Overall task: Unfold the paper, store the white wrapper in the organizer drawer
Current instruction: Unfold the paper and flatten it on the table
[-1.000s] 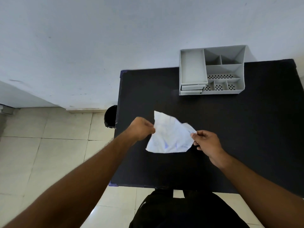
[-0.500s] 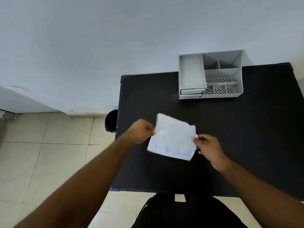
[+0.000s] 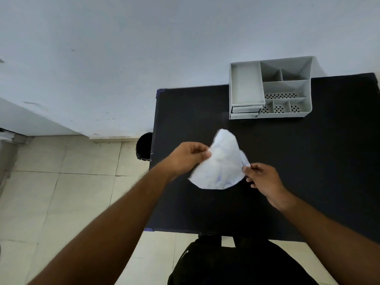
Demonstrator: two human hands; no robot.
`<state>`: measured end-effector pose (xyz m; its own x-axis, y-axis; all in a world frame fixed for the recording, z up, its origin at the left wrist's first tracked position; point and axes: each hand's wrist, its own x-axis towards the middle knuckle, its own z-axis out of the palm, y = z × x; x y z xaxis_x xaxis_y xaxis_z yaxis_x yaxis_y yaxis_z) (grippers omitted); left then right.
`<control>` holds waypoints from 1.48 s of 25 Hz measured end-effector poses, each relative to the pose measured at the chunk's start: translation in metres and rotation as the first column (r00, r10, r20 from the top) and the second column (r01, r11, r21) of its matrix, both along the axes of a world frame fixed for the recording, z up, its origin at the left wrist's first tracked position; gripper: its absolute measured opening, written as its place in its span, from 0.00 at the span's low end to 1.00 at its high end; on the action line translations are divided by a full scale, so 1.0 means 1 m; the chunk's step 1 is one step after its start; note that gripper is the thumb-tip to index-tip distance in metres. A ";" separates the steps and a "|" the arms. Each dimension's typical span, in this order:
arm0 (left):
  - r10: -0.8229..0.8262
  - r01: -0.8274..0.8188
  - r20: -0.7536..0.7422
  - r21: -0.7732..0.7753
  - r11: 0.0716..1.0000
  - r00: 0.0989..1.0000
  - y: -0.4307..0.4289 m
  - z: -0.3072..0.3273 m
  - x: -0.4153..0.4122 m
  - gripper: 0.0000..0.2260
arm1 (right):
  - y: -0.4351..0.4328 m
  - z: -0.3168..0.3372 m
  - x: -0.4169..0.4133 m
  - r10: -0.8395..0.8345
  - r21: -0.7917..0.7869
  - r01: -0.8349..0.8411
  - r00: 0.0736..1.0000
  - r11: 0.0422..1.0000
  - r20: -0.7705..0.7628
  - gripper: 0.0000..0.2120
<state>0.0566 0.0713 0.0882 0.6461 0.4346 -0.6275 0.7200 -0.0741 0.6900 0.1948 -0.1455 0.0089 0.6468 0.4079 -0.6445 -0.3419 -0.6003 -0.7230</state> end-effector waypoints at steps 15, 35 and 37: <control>0.100 -0.106 -0.086 -0.075 0.992 0.991 0.005 -0.001 -0.006 0.05 | -0.002 0.004 0.004 0.014 0.005 -0.014 1.000 1.000 -0.013 0.07; 0.081 -0.049 0.050 -0.470 0.881 0.995 0.007 0.003 -0.007 0.03 | 0.003 -0.005 0.014 -0.056 0.034 0.059 0.994 0.998 -0.092 0.06; 0.077 -0.027 0.075 -0.518 0.855 0.994 0.008 0.000 -0.004 0.05 | 0.003 -0.006 0.015 -0.034 0.028 0.037 0.994 0.999 -0.101 0.07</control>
